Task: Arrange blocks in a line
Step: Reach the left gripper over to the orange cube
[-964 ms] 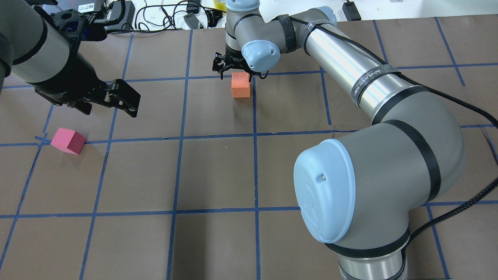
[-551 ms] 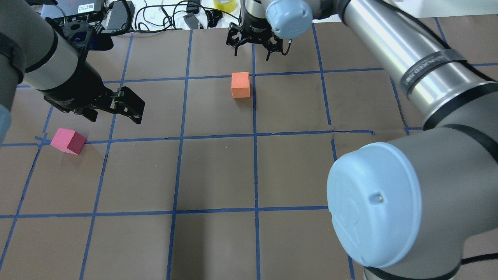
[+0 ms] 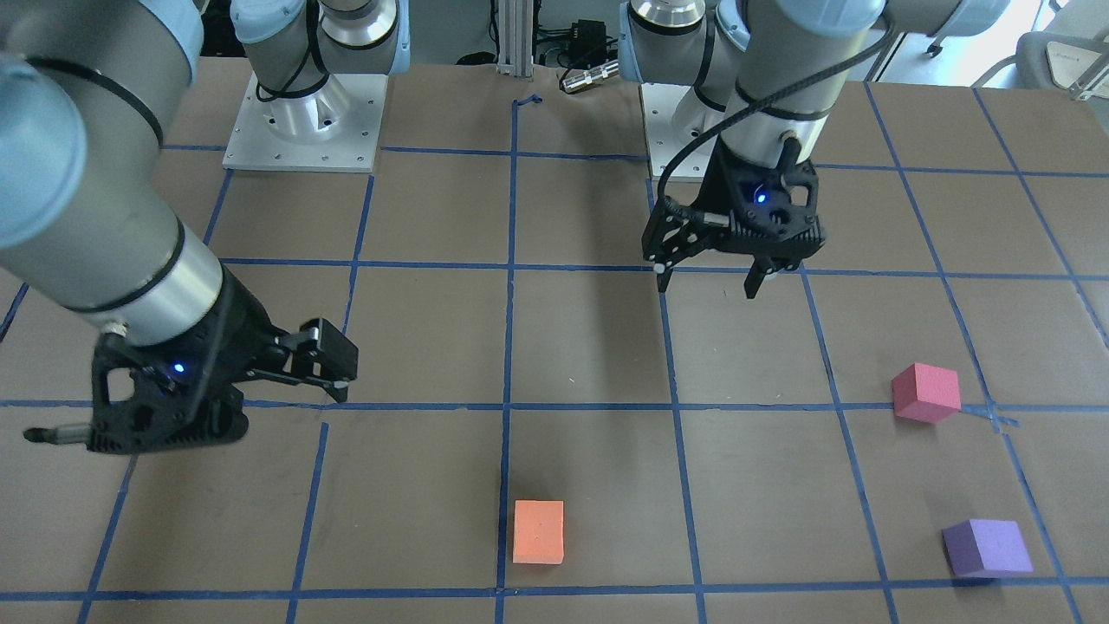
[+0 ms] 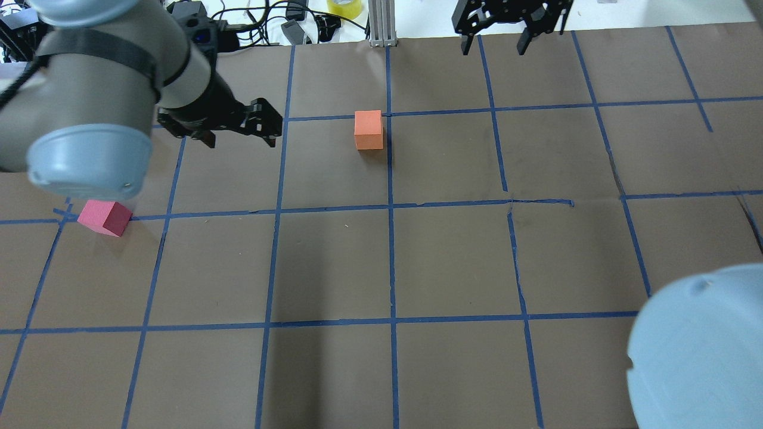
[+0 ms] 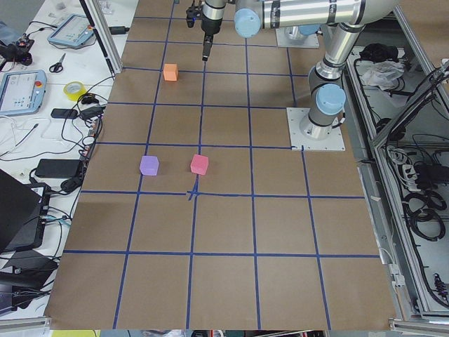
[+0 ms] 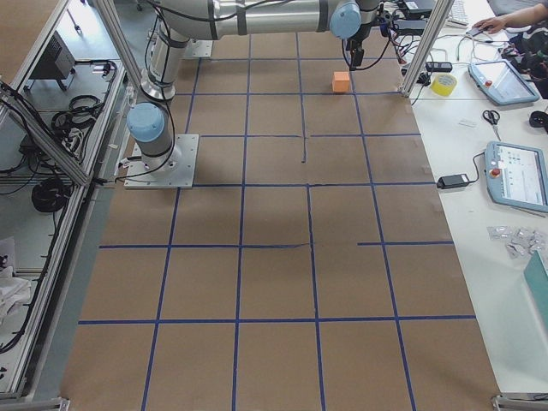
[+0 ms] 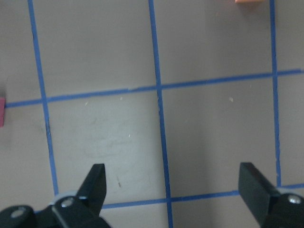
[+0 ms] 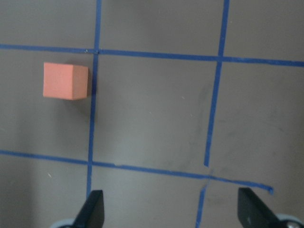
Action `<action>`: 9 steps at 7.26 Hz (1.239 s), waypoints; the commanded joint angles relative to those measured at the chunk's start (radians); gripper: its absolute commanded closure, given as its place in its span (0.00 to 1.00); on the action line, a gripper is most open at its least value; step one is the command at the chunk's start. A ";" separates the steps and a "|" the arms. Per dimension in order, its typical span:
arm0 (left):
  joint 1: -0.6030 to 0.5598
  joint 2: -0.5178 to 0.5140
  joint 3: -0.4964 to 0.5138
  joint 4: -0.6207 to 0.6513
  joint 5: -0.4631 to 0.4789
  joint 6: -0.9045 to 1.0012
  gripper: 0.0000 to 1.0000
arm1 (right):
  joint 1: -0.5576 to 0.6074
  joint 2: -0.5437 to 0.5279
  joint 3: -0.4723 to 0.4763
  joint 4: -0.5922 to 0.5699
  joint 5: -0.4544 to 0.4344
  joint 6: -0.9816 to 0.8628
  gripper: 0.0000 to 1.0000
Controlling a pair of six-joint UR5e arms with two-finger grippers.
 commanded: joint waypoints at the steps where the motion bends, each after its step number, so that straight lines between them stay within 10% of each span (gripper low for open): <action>1: -0.103 -0.208 0.047 0.159 -0.027 -0.102 0.00 | -0.041 -0.184 0.214 -0.005 -0.075 -0.052 0.00; 9: -0.184 -0.582 0.221 0.354 -0.028 -0.188 0.00 | -0.036 -0.335 0.358 -0.075 -0.118 -0.037 0.00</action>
